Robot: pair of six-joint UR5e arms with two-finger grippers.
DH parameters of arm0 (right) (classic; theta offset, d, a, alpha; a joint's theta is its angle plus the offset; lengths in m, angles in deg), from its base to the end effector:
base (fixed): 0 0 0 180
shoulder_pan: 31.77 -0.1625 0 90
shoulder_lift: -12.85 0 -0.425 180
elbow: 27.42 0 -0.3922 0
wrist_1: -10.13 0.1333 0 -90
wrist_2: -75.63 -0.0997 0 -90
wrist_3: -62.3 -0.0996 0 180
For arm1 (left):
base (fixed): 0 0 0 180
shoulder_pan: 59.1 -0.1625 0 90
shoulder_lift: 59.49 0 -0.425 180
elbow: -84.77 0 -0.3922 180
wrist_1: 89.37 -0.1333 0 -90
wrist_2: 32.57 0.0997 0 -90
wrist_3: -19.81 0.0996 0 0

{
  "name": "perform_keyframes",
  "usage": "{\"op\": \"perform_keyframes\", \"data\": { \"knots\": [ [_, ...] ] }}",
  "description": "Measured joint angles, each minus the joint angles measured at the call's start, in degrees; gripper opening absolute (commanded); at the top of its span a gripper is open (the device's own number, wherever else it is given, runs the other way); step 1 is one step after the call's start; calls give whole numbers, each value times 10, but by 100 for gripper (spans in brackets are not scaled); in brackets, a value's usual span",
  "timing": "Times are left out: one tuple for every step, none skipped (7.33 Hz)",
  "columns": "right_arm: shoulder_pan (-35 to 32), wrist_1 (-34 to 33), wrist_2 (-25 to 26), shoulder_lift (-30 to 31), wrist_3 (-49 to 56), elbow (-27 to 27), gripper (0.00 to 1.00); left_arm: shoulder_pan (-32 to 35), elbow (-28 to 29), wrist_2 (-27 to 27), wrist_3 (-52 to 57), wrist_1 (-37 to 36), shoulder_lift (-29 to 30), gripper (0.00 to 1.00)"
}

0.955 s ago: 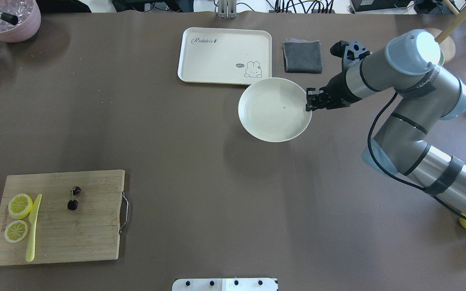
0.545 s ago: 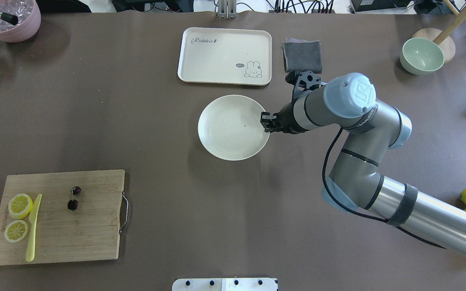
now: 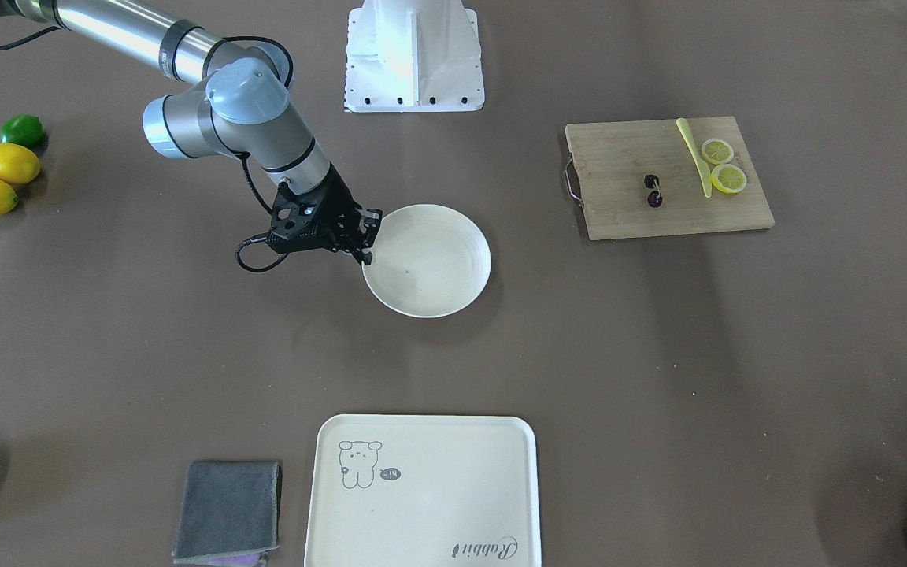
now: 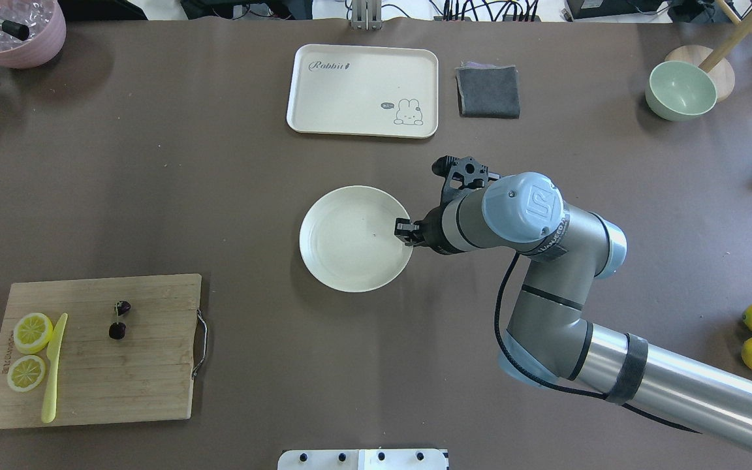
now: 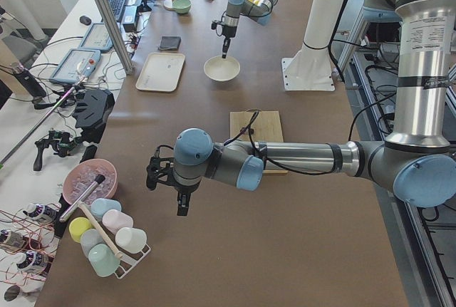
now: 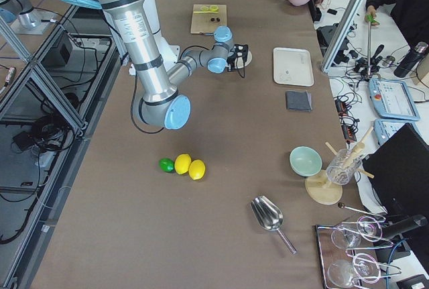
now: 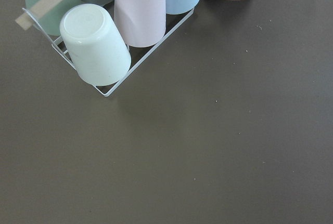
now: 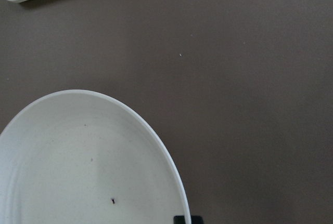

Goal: Place red cherry on plate
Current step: 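Slide the white plate with the right gripper toward the table centre, then open the right gripper off the plate while the left arm reaches toward the board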

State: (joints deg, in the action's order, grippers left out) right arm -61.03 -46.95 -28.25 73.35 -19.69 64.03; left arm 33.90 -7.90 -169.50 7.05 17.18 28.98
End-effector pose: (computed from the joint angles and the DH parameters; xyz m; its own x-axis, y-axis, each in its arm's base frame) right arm -0.5366 -0.4260 0.2838 0.4204 0.0805 0.9038 -0.2303 0.9729 0.0205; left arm -0.0864 -0.4926 0.6140 0.6654 -0.0288 -0.7459 0.2018 0.9690 0.1426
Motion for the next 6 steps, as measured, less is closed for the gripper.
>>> {"op": "perform_keyframes", "data": {
  "knots": [
    [2, 0, 1, 0, -3, -1, 34, -7, -8, -9, -2, 0, 2, 98],
    [2, 0, 1, 0, -5, -1, 43, -25, -23, -31, -3, 3, 5, 98],
    [2, 0, 1, 0, -6, -1, 99, -51, -41, -53, -5, 17, 6, 98],
    [3, -1, 2, 1, -6, -1, 99, -81, -60, -64, -20, 43, 8, 98],
    [2, -1, 2, 2, -6, 1, 99, -119, -71, -66, -65, 84, 15, 98],
    [-2, 1, 2, 3, -6, 6, 99, -165, -70, -63, -136, 136, 35, 98]
  ]
}}
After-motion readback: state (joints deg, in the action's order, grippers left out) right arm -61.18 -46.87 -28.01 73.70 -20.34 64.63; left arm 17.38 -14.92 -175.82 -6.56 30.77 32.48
